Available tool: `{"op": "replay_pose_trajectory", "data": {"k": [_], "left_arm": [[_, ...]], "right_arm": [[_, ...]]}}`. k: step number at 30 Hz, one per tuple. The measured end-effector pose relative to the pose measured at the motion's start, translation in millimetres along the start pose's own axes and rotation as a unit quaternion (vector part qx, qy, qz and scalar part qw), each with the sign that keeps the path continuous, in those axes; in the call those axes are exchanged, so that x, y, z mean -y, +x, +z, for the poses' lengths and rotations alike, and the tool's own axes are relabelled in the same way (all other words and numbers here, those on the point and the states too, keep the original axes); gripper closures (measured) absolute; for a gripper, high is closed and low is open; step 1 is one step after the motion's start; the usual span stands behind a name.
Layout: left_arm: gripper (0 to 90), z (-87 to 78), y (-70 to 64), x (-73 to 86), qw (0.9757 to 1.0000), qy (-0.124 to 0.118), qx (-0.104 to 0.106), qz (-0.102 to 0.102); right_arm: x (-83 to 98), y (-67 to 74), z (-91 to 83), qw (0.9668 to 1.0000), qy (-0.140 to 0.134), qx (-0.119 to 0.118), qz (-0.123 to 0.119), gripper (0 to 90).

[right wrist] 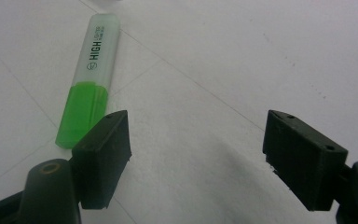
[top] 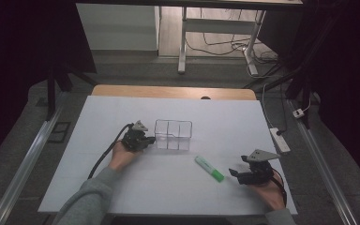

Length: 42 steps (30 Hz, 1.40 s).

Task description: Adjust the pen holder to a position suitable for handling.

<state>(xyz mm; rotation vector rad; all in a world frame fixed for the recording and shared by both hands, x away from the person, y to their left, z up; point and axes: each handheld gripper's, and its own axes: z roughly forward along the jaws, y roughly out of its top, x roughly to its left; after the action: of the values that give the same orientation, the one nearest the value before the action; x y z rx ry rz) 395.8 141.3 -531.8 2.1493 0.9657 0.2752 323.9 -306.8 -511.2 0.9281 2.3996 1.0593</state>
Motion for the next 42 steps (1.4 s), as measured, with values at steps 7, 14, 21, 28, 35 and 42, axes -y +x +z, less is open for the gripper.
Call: {"op": "replay_pose_trajectory", "data": {"k": [7,14,21,28,35,42], "left_arm": [[88.9,-6.5,-0.4,0.2,0.9999,-0.010,0.004,0.004],[89.0,-29.0,-1.8,11.3,0.9997,-0.026,0.000,0.005],[87.7,-59.3,-12.6,26.8,0.9989,-0.045,-0.004,0.014],[66.5,-83.0,-22.4,49.7,0.9986,-0.051,-0.002,0.015],[43.8,-99.5,-24.4,68.1,0.9988,-0.045,-0.014,0.009],[38.7,-113.7,-25.9,88.5,0.9990,-0.036,-0.023,0.015]], "right_arm": [[0.0,-0.1,-0.1,1.0000,-0.002,-0.001,0.001,22.8],[0.0,-0.1,-0.7,1.0000,-0.004,0.001,0.002,22.8],[-0.2,0.0,-0.3,1.0000,-0.004,-0.001,0.001,22.9],[-0.1,-0.9,0.1,1.0000,-0.006,-0.002,0.003,22.8],[0.2,-0.6,-2.0,0.9999,-0.012,-0.007,0.008,22.7],[1.4,-0.1,-2.2,0.9999,-0.011,-0.006,0.005,22.9]]}}
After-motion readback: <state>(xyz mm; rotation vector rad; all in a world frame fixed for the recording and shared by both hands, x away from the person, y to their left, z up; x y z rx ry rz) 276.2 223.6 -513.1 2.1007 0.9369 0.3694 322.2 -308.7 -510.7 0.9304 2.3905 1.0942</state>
